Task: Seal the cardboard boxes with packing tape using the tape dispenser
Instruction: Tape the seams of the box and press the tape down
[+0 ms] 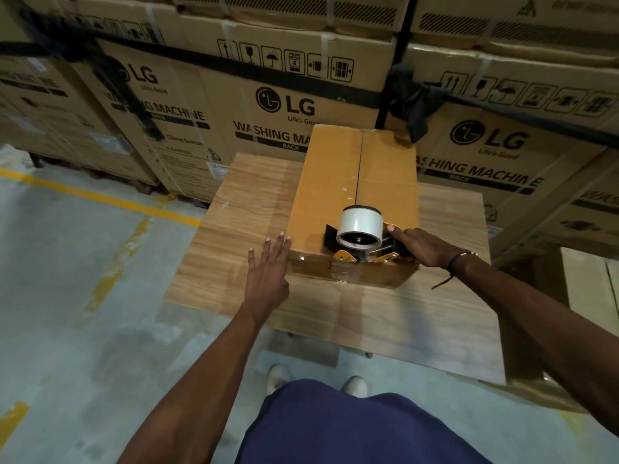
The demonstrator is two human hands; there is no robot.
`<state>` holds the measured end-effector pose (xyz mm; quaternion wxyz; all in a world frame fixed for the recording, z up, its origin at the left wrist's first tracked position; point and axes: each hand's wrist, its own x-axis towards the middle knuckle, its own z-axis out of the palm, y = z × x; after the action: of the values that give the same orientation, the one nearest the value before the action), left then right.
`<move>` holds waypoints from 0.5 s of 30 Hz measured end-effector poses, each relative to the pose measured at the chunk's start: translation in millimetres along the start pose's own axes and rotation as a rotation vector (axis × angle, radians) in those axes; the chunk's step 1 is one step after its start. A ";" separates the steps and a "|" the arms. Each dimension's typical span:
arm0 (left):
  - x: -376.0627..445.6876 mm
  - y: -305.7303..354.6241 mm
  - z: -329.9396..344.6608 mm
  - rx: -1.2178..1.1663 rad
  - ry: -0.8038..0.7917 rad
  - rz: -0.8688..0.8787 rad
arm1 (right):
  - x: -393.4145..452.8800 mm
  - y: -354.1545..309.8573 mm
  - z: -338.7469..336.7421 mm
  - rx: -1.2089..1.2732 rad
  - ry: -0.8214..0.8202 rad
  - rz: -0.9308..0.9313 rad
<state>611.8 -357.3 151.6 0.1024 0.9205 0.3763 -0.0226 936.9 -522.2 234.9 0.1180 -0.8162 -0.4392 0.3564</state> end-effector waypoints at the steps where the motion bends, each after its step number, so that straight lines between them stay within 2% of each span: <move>1: -0.3 -0.1 -0.3 0.012 -0.005 0.000 | -5.3 12.9 -4.8 0.026 0.010 0.017; 4: -0.5 5.8 -0.4 0.035 0.028 -0.008 | -19.9 42.0 -13.3 0.109 -0.004 0.020; 7: 0.6 32.3 -0.3 0.044 0.067 0.012 | -21.4 50.3 -12.4 0.070 -0.004 -0.010; 15: 8.8 141.3 21.1 -0.071 -0.068 0.311 | -23.6 47.2 -14.1 0.081 -0.021 -0.029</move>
<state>717.4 -453.9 154.2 0.1496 0.9622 0.2262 -0.0242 967.9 -567.1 232.5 0.1514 -0.8007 -0.4374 0.3804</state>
